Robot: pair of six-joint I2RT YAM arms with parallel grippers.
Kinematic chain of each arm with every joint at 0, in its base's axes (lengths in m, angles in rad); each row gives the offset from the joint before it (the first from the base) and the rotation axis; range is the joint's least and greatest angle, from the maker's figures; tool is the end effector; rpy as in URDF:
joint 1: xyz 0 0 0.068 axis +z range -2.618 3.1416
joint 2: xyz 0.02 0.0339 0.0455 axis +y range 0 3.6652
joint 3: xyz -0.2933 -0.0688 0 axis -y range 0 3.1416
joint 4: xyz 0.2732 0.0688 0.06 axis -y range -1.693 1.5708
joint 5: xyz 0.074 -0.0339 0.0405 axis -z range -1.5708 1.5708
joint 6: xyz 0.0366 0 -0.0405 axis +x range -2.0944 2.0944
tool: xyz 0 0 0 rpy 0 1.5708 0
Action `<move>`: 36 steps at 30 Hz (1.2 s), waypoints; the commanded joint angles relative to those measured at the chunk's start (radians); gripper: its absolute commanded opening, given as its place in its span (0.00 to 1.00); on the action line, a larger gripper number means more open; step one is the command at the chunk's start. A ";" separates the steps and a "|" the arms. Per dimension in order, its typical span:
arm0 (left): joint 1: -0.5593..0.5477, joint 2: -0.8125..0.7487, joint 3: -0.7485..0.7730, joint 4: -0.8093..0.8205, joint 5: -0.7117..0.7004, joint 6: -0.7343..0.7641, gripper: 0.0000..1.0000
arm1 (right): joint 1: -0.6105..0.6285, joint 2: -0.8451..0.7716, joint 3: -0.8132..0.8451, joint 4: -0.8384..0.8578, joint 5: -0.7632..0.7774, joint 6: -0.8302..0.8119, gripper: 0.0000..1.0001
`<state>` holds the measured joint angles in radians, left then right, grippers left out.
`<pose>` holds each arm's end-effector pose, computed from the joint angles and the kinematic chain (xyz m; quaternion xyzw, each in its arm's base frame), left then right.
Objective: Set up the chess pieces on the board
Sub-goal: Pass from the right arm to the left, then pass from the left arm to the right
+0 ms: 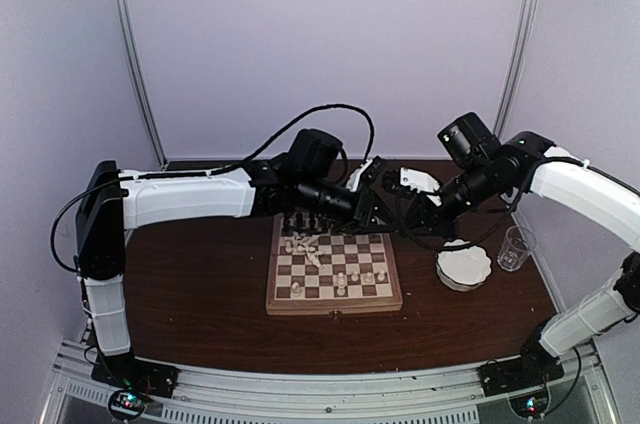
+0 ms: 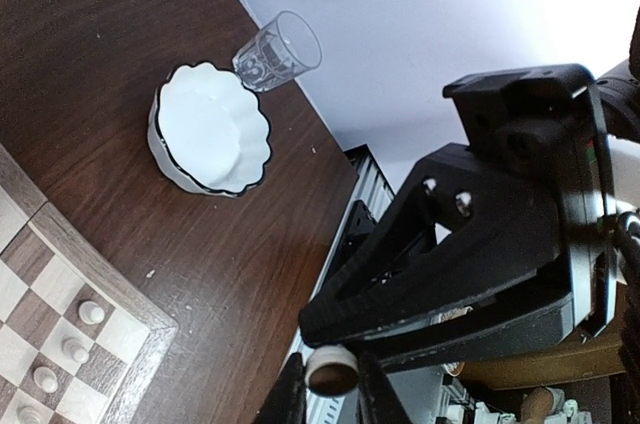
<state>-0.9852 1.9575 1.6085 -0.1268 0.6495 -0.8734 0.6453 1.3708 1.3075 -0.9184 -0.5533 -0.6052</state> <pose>0.2577 -0.4286 0.3009 0.2110 0.7987 -0.5583 0.0769 0.2254 0.1937 0.3561 -0.6031 0.7000 0.2669 0.2740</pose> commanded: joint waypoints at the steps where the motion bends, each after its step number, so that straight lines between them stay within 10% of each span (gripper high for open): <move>1: 0.001 0.026 -0.014 0.075 0.027 -0.006 0.11 | 0.006 -0.030 0.004 0.020 -0.004 -0.002 0.08; 6: 0.023 -0.016 -0.069 0.136 0.010 -0.009 0.07 | -0.052 -0.042 0.034 0.016 -0.057 0.048 0.25; 12: 0.049 -0.092 -0.157 0.276 -0.004 -0.025 0.05 | -0.329 -0.060 0.026 0.097 -0.468 0.231 0.45; 24: 0.050 -0.119 -0.252 0.596 -0.045 -0.116 0.06 | -0.370 0.027 -0.214 0.612 -0.810 0.831 0.53; 36: 0.051 -0.081 -0.245 0.668 -0.035 -0.164 0.06 | -0.295 0.036 -0.232 0.720 -0.860 0.950 0.53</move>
<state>-0.9352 1.8660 1.3632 0.4564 0.6128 -1.0180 0.3305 1.4132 1.0863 -0.2810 -1.3624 0.2779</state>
